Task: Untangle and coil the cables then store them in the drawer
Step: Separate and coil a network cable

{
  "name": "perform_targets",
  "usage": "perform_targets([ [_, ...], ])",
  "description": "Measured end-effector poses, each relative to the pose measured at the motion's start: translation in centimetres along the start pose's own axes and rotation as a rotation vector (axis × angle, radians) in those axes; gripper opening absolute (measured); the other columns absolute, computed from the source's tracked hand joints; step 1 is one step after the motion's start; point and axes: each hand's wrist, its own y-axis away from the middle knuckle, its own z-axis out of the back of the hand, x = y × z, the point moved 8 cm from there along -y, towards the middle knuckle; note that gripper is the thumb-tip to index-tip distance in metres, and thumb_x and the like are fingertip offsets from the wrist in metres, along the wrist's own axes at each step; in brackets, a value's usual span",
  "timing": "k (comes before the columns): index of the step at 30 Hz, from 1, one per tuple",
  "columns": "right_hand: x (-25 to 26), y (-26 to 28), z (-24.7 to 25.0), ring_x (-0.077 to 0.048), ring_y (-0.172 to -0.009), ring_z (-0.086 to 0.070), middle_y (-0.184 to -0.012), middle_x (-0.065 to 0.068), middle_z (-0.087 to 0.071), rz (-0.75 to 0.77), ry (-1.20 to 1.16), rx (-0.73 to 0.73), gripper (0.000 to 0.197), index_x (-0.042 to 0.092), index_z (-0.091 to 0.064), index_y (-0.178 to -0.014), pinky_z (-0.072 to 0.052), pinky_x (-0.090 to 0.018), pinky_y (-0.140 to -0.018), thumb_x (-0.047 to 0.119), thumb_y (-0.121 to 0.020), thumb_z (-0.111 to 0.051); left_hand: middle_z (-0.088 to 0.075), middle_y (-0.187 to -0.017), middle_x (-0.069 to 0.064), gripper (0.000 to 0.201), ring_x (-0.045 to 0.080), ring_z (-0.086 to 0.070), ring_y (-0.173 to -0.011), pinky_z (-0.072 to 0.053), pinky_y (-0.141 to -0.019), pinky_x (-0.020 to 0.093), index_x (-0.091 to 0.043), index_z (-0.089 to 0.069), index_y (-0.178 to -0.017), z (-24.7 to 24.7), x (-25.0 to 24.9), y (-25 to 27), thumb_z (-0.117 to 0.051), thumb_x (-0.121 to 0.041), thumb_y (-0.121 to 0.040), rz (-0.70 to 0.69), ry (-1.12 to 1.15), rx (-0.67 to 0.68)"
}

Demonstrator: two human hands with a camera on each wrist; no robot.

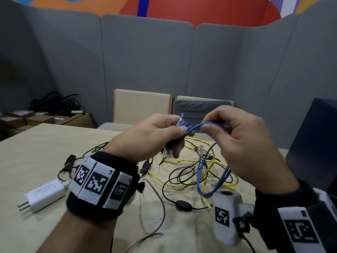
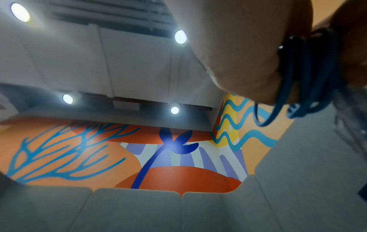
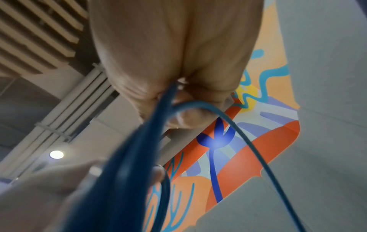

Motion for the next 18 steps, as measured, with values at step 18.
perform_targets([
  [18, -3.9, 0.2, 1.4, -0.021, -0.056, -0.057, -0.056, -0.005, -0.056, -0.150, 0.020, -0.156, 0.050, 0.014, -0.055, -0.074, -0.043, -0.039, -0.058, 0.058, -0.096, -0.043, -0.062, -0.058, -0.005, 0.033, 0.000, -0.046, -0.044, -0.043, -0.056, 0.020, -0.001, -0.065, -0.108, -2.0, -1.5, 0.0, -0.069, -0.022, -0.082, -0.251, 0.751, 0.262],
])
